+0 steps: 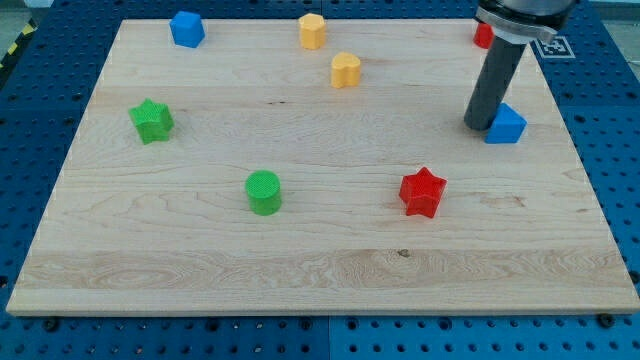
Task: Move your arm towards the green circle
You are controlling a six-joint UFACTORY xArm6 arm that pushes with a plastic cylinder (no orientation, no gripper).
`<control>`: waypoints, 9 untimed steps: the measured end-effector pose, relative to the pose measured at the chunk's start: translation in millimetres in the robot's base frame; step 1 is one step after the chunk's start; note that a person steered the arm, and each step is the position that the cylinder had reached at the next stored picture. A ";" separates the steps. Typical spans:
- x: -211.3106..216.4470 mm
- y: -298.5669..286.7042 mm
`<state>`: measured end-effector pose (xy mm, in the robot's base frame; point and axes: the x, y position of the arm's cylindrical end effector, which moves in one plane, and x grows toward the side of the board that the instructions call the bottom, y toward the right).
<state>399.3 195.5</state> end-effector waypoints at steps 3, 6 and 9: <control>7.4 -72.4; 15.4 -118.8; 28.7 -260.3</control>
<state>428.0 -64.7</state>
